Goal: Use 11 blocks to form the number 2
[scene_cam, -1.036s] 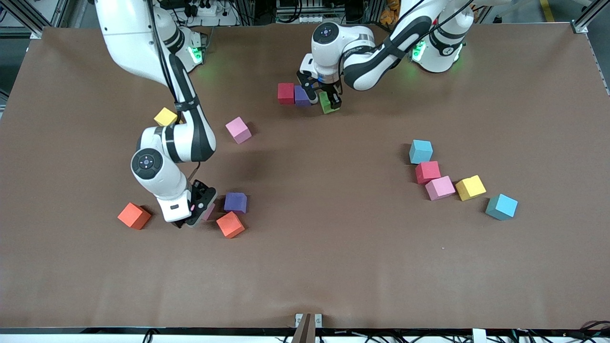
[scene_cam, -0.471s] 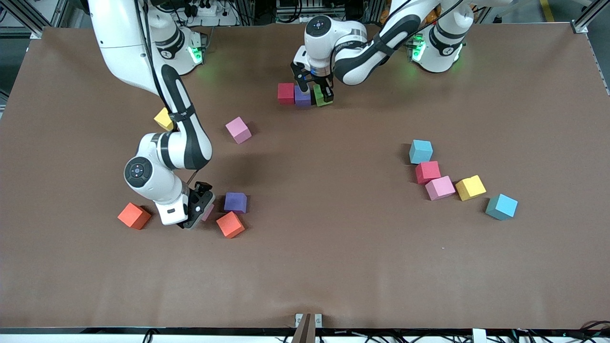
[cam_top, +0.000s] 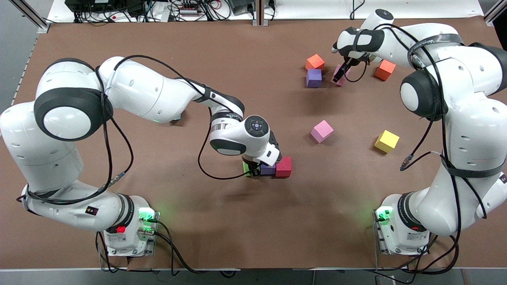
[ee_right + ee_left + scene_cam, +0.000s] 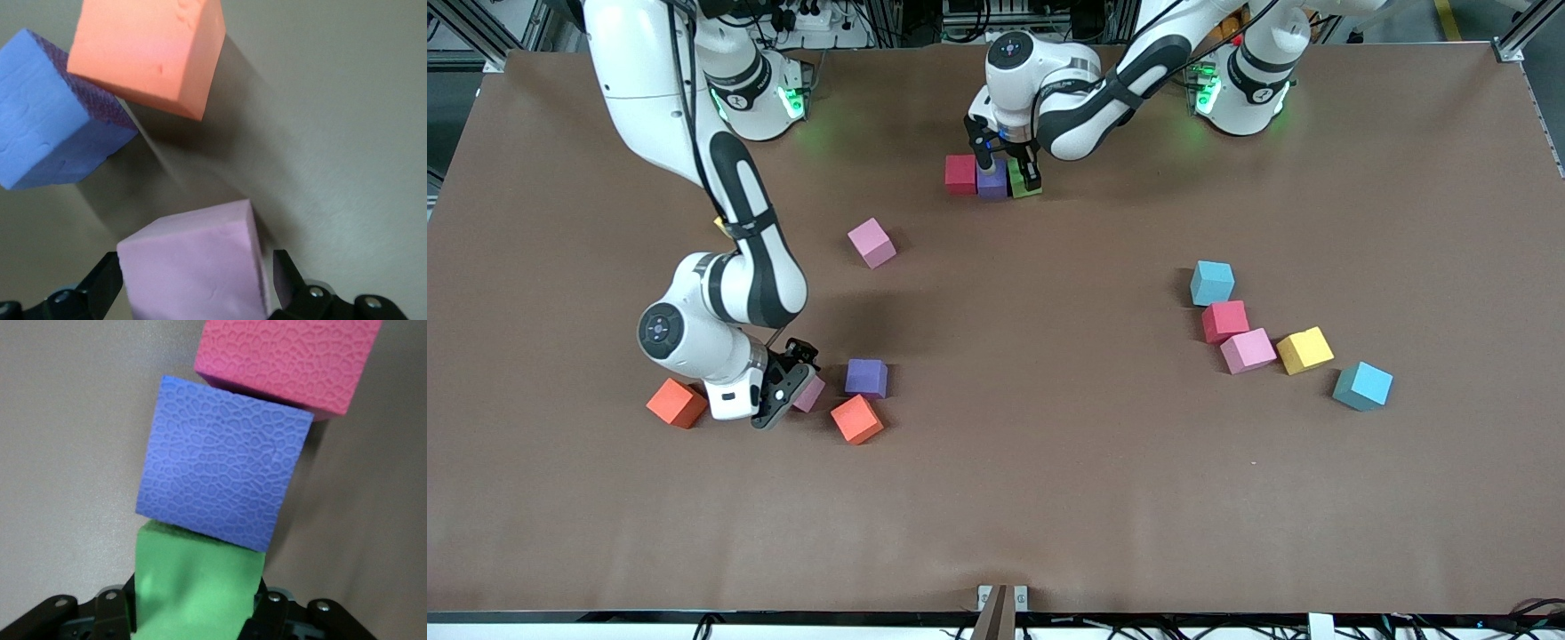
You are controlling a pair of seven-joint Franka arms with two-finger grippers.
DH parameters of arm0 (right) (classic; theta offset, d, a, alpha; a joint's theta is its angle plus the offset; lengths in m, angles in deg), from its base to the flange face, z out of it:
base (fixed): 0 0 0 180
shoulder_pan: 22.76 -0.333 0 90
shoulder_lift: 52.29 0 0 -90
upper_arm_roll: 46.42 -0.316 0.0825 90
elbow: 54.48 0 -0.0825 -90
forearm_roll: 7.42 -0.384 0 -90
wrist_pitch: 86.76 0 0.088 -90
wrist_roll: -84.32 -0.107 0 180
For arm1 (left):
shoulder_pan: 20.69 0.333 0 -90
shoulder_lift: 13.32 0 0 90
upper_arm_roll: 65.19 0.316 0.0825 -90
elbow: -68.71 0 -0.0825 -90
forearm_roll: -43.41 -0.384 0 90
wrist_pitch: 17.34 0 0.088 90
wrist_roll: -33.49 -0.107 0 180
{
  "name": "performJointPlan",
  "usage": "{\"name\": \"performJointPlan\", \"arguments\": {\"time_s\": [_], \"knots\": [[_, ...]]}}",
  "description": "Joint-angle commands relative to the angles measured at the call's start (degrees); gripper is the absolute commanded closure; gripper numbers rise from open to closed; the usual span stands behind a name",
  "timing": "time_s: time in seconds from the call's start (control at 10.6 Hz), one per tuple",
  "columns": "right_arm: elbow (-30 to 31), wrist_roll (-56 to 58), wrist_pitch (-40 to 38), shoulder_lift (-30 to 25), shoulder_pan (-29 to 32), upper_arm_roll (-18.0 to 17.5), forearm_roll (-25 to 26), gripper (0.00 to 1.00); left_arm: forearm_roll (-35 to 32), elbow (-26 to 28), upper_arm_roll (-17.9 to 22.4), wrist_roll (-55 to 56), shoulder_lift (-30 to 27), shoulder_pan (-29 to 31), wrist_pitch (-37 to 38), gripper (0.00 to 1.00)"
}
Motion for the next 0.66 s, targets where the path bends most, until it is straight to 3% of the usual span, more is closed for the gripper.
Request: {"name": "performJointPlan", "arguments": {"time_s": [0.0, 0.19, 0.28, 0.38, 0.56], "knots": [[-0.5, 1.0, -1.9, 0.6, 1.7, -0.9, -3.4, 0.0, -2.5, -1.6, 0.5, -0.5, 1.4, -0.5, 0.0, 0.41], [-0.9, 1.6, -1.8, 0.6, 1.3, -0.8, -2.8, 0.0, -2.5, -1.7, 0.5, -0.5, 1.6, -0.7, 0.0, 0.41], [-1.2, 1.7, -1.8, 0.6, 1.0, -0.8, -2.6, 0.0, -2.5, -1.7, 0.5, -0.5, 1.6, -0.7, 0.0, 0.36], [-1.7, 2.1, -1.7, 0.6, 0.8, -0.8, -1.8, 0.06, -2.5, -1.7, 0.4, -0.3, 1.6, -0.7, 0.0, 0.0], [-3.7, 3.2, -1.7, 0.6, 0.7, -0.8, 1.0, 0.35, -2.5, -1.7, 0.5, 0.1, 1.5, -0.7, 0.0, 0.0]]}}
